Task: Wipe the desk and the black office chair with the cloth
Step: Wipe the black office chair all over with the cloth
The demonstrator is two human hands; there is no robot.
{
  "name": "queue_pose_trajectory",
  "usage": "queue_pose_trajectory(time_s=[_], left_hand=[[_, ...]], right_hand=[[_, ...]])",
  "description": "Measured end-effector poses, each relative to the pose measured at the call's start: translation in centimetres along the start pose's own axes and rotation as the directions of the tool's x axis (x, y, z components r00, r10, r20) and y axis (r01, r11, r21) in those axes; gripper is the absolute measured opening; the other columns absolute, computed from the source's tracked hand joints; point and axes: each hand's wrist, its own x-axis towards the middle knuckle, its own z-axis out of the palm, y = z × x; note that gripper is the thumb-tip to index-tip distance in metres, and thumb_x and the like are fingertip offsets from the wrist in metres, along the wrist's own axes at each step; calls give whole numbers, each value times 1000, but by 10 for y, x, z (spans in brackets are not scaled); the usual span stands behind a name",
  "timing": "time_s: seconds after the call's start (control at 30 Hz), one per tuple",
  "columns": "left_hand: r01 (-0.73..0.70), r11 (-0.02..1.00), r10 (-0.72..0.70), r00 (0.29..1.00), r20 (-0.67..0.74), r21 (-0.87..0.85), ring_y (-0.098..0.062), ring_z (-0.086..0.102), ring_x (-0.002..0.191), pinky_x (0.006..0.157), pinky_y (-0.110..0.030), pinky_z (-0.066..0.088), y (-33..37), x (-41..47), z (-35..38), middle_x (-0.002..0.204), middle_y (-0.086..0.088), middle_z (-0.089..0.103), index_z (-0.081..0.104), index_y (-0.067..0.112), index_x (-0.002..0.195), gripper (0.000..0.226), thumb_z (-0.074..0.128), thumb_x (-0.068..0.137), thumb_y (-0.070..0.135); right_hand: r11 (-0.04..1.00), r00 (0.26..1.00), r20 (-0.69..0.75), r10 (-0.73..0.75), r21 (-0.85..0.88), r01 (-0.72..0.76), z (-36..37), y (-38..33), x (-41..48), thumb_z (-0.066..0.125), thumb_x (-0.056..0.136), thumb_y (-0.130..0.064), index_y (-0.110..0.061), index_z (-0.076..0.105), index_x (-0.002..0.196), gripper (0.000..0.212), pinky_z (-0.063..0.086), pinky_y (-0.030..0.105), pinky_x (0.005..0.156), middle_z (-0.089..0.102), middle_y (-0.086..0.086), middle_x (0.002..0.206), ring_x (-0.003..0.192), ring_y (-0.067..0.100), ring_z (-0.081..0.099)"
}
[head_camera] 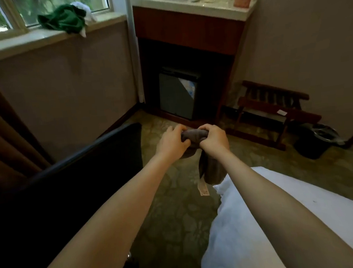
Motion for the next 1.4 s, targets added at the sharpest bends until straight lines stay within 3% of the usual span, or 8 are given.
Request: queue_pose_trajectory(time_s=[0.13, 0.3, 0.5, 0.67, 0.87, 1.07, 1.2, 1.4], left_hand=[[262, 948, -261, 965, 29, -183, -23, 52, 113, 88, -36, 52, -13, 30, 25, 131, -6, 44, 41, 20, 133, 51, 61, 88, 32], [448, 798, -465, 883, 60, -403, -25, 50, 119, 84, -30, 46, -29, 74, 46, 135, -10, 44, 37, 15, 136, 57, 62, 88, 30], [551, 560, -653, 753, 79, -619, -26, 51, 119, 82, -28, 43, -53, 133, 65, 135, -12, 46, 33, 11, 139, 59, 60, 89, 27], [573, 405, -744, 660, 108, -712, -24, 58, 110, 82, -29, 47, -77, 179, 71, 126, -10, 56, 43, 10, 131, 44, 57, 92, 25], [581, 328, -817, 571, 86, -745, -23, 60, 107, 89, -33, 49, -100, 216, 72, 121, -8, 59, 47, 12, 127, 42, 58, 90, 26], [568, 286, -865, 500, 48, -772, -24, 56, 113, 96, -39, 49, -122, 247, 78, 127, -6, 55, 44, 16, 130, 58, 69, 80, 28], [510, 247, -915, 403, -24, -824, -24, 56, 111, 87, -34, 49, -136, 276, 81, 125, -6, 55, 44, 18, 128, 51, 67, 83, 24], [348, 162, -975, 199, -96, -923, -19, 57, 100, 88, -38, 49, -137, 326, 86, 114, -4, 59, 49, 22, 118, 30, 57, 90, 21]], right_hand=[[998, 997, 54, 53, 22, -54, 15, 14, 29, 60, 82, -6, -19, 63, 115, 35, 52, 34, 84, 61, 4, 114, 105, 22, 58], [988, 988, 94, 124, 84, -132, 40, 21, 78, 63, 79, -6, -20, 63, 113, 36, 55, 37, 82, 64, 3, 108, 101, 21, 61], [991, 984, 143, 105, 64, -115, 68, 16, 148, 64, 81, -10, -21, 63, 112, 33, 54, 29, 74, 65, 1, 103, 93, 18, 62], [993, 966, 248, 70, 70, -90, 91, 6, 197, 61, 83, -7, -20, 65, 103, 24, 51, 29, 75, 64, 0, 94, 90, 17, 61], [998, 932, 361, -2, 55, -19, 110, -7, 246, 60, 83, -6, -18, 66, 104, 25, 43, 23, 72, 62, -1, 93, 87, 12, 56], [995, 846, 523, -104, 61, 84, 133, -23, 302, 59, 83, -5, -21, 65, 95, 21, 43, 23, 66, 61, -3, 85, 83, 14, 59], [983, 729, 660, -182, 126, 131, 150, -32, 339, 62, 82, -4, -20, 65, 96, 21, 51, 25, 73, 64, -2, 90, 88, 14, 61], [951, 519, 802, -294, 192, 243, 163, -48, 405, 68, 76, -3, -22, 63, 89, 23, 45, 13, 62, 62, -5, 84, 88, 14, 63]])
